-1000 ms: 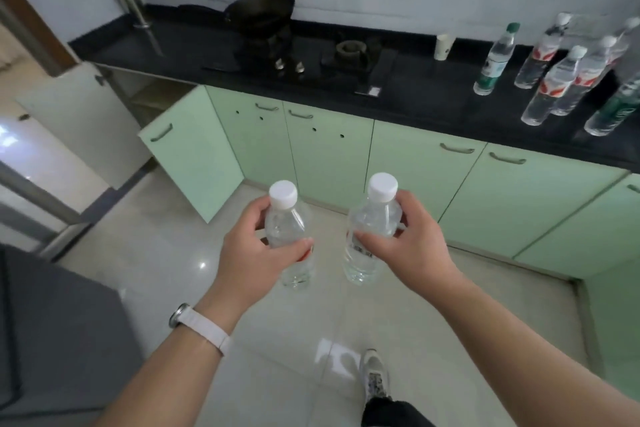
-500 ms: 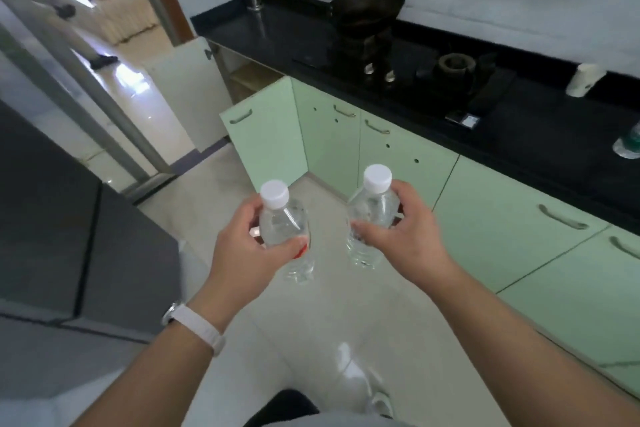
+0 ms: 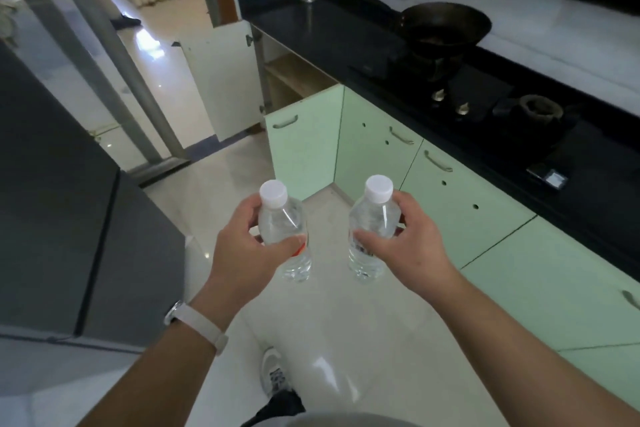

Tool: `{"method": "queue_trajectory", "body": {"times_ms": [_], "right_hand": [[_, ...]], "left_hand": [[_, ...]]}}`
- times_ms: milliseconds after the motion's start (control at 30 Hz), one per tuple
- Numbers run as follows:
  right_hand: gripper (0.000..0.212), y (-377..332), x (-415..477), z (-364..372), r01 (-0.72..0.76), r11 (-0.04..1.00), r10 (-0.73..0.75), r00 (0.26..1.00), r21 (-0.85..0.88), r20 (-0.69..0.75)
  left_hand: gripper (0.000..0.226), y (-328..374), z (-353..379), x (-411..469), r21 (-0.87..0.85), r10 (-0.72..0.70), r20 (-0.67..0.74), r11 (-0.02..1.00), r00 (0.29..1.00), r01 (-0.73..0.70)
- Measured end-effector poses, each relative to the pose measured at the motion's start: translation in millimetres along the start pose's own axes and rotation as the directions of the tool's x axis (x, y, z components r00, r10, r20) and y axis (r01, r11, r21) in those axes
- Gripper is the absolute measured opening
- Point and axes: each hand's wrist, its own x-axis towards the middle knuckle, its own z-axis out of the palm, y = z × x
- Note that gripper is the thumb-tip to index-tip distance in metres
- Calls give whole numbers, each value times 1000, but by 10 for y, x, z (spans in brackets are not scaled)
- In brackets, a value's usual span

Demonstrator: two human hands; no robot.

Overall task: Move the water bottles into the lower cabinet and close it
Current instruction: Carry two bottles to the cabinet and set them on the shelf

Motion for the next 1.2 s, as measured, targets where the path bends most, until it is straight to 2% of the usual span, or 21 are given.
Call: {"method": "queue_trajectory", "body": {"times_ms": [200, 467, 600, 900, 1200], "right_hand": [[46, -499, 697, 700, 20, 1000, -20, 1000, -3, 20], [45, -939, 1420, 1296, 27, 1000, -27, 997, -3, 69], [49, -984, 1859, 1461, 34, 999, -33, 995, -9, 97], [49, -855, 3248, 1791, 44, 998, -50, 978, 36, 200], [53, -1317, 4733, 1852, 131, 985, -160, 934, 110, 321]], "left_hand": [[66, -272, -594, 902, -47, -13, -34, 999, 999, 12], [68, -454, -1108, 1757, 0, -7, -52, 1000, 999, 7], [69, -484, -1147, 2141, 26, 10, -59, 1000, 998, -8], [67, -492, -988, 3170, 131, -57, -80, 989, 995, 67], [71, -152, -925, 4315, 222, -70, -178, 969, 982, 109]]}}
